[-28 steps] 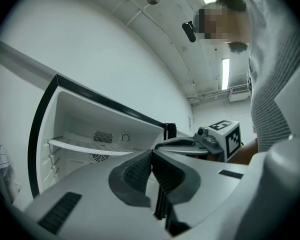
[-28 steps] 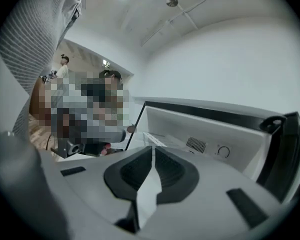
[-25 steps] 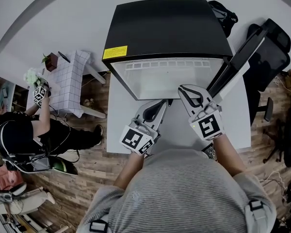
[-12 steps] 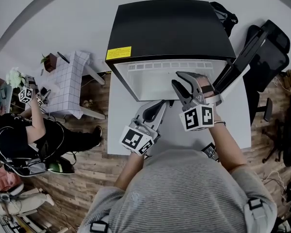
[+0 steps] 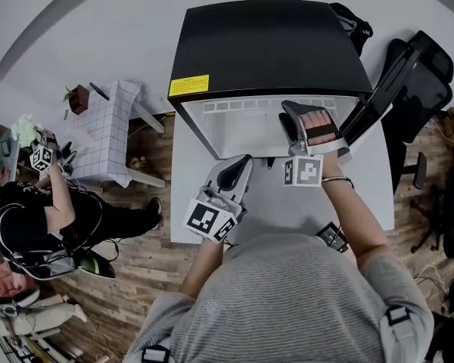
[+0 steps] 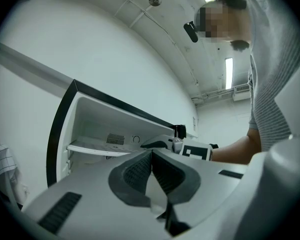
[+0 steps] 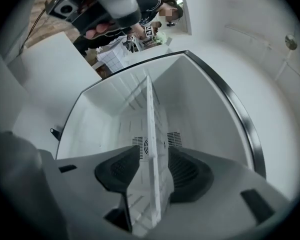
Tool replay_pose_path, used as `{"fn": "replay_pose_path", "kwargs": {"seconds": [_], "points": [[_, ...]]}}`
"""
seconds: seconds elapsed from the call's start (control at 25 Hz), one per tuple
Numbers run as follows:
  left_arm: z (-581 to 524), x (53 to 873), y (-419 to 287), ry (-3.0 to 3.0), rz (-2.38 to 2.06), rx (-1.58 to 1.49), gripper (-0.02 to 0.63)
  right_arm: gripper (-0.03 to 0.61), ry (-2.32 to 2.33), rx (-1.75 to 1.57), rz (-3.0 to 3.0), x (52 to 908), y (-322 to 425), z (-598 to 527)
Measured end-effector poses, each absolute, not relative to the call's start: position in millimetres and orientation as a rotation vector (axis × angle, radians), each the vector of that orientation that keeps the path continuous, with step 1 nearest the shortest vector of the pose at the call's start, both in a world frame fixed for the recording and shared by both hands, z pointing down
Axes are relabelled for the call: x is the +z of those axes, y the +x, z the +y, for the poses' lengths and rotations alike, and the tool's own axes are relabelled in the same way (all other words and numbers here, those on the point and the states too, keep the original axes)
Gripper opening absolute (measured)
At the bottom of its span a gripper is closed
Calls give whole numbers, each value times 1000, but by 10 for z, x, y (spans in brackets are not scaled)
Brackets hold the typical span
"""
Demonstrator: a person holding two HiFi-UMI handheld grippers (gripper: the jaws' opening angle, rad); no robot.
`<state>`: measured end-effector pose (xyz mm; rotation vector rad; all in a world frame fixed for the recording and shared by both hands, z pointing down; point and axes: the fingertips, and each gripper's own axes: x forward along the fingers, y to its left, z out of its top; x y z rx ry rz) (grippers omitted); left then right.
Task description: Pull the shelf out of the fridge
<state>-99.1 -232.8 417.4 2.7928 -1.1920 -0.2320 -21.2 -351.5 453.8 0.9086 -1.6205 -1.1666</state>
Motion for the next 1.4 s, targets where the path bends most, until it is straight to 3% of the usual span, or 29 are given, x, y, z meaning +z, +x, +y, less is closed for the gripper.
{"fn": "replay_pose_path", "kwargs": {"seconds": [0.44,1.12,1.4], "points": [[-2377,4182,-979,2795,-1167,-229,12,169,871,-1306,-1486,4607,-395,-3752],[-2479,4197,-889,2820,-1144,-214,11,167,868,-1266,-1459,4690,-442,-4190],[-2670,4213,-981,2830,-1237,-186,11,104,895,-1257,-1470,4714,-461,-4252]]}}
